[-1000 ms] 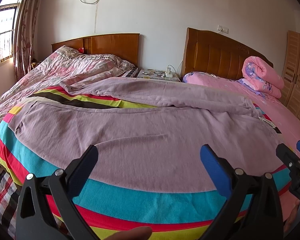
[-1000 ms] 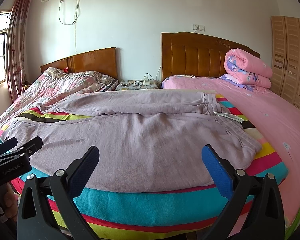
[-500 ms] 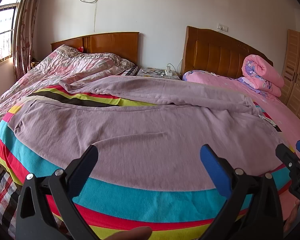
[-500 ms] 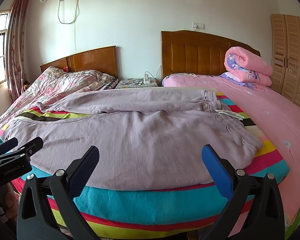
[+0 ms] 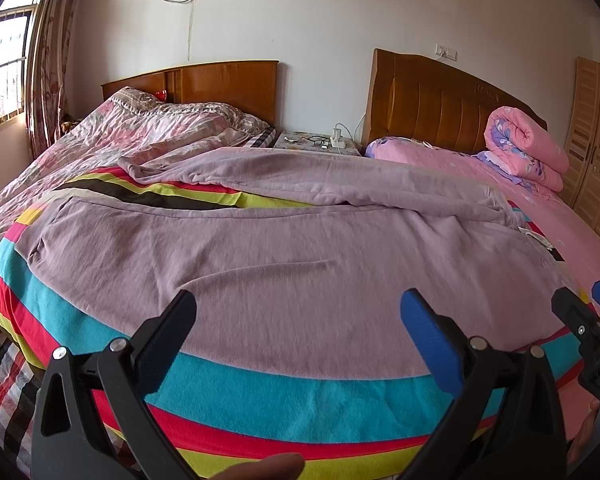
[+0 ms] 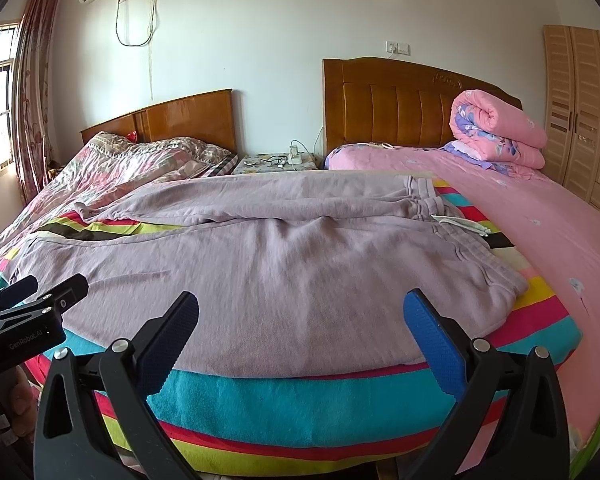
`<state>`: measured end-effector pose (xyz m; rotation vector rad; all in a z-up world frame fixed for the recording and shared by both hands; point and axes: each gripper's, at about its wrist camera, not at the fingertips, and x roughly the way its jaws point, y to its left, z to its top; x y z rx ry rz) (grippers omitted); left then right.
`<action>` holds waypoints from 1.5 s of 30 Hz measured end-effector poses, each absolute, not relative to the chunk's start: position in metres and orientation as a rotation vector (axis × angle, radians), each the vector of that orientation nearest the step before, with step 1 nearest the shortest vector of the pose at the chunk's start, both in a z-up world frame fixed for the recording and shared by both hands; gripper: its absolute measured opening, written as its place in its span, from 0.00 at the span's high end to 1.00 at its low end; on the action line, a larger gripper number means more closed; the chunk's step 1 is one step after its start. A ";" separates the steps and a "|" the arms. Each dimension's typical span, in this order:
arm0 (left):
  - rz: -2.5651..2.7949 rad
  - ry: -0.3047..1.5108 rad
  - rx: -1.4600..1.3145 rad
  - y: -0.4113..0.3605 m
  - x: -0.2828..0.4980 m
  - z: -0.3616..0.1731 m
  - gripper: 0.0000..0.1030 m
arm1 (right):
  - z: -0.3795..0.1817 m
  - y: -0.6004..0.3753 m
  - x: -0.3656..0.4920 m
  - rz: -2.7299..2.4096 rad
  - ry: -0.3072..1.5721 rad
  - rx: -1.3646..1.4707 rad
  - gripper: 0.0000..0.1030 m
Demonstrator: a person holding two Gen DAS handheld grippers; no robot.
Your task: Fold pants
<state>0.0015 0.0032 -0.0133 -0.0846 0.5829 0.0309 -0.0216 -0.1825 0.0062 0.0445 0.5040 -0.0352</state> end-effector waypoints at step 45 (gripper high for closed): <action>-0.100 0.941 -0.142 0.046 0.252 0.001 0.01 | 0.012 -0.249 0.345 0.308 0.793 -0.115 0.04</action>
